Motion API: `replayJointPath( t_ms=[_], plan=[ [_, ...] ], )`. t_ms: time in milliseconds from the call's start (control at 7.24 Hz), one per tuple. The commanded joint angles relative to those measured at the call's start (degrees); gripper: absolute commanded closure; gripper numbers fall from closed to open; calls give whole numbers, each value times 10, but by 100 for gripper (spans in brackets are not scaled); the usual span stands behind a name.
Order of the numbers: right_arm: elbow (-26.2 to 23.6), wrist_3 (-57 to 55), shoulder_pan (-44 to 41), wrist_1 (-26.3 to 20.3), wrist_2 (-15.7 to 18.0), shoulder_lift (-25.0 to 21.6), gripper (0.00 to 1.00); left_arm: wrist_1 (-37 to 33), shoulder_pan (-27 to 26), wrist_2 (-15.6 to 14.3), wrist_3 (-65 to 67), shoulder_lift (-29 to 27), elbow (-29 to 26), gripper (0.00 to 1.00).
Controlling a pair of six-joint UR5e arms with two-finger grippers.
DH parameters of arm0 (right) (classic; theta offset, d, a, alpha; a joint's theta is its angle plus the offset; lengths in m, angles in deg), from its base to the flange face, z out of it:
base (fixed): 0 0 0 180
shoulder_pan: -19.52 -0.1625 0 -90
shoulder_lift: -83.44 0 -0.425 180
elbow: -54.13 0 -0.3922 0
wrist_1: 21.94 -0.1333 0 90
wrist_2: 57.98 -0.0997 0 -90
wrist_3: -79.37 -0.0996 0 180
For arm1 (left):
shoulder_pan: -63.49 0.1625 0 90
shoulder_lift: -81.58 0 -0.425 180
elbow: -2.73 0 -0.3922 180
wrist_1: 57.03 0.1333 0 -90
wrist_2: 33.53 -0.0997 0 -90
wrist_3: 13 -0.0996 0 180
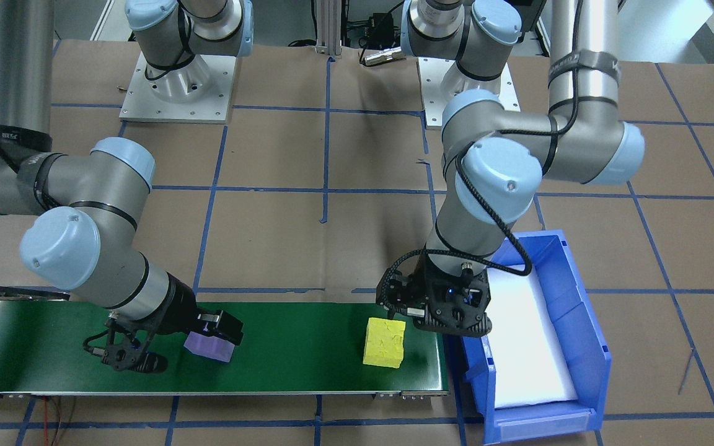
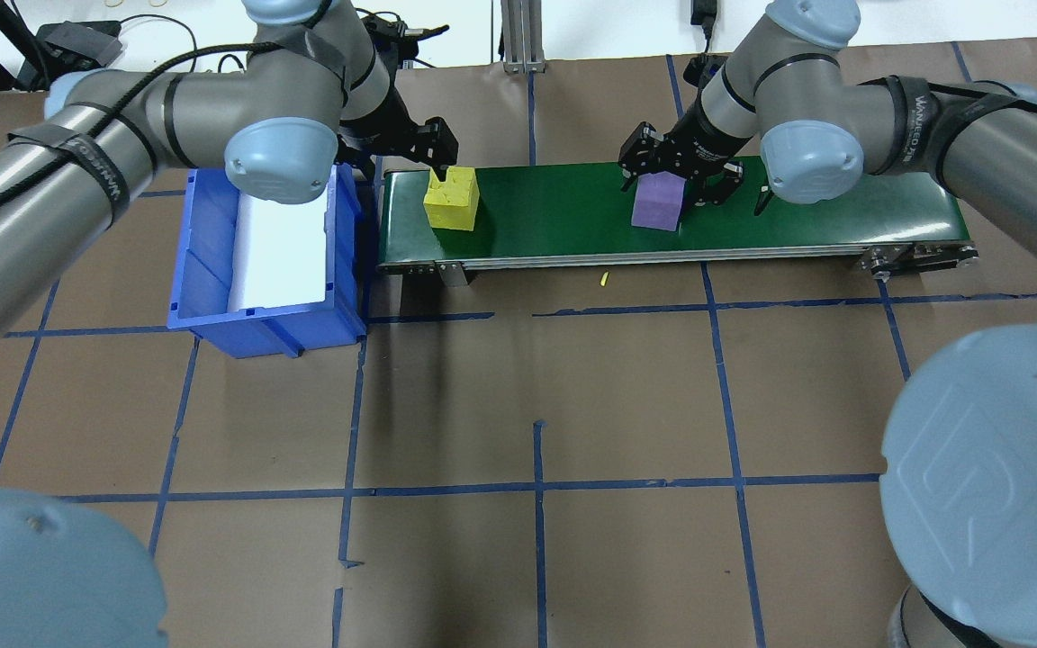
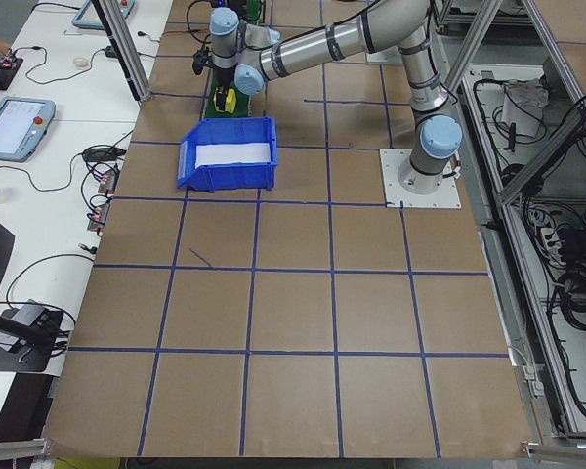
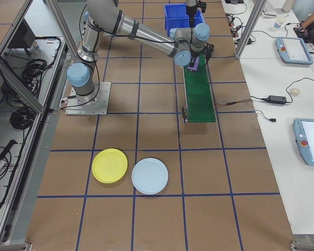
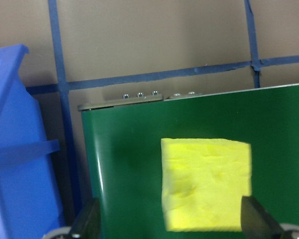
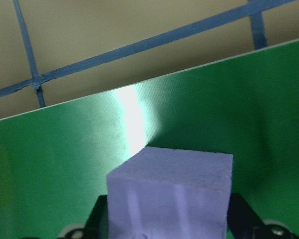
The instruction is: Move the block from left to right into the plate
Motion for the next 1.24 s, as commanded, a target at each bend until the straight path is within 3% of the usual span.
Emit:
replayJointPath(
  t_ms=[0, 276, 414, 553, 691, 1105],
  plan=[
    [19, 108, 14, 4, 72, 1, 50, -93, 17, -27, -1, 74, -3, 0],
    [26, 295, 87, -24, 117, -44, 50, -175, 44, -29, -1, 142, -2, 0],
    [25, 415, 136, -67, 139, -78, 50, -215, 42, -33, -1, 174, -2, 0],
    [12, 541, 196, -73, 177, -99, 50, -238, 39, -53, -1, 198, 4, 0],
    [-7, 661, 272, -66, 190, -101, 50, -240, 36, -70, -1, 199, 13, 0],
    [-48, 851, 448, -43, 195, -95, 50, -249, 46, -64, -5, 205, 9, 0]
  ],
)
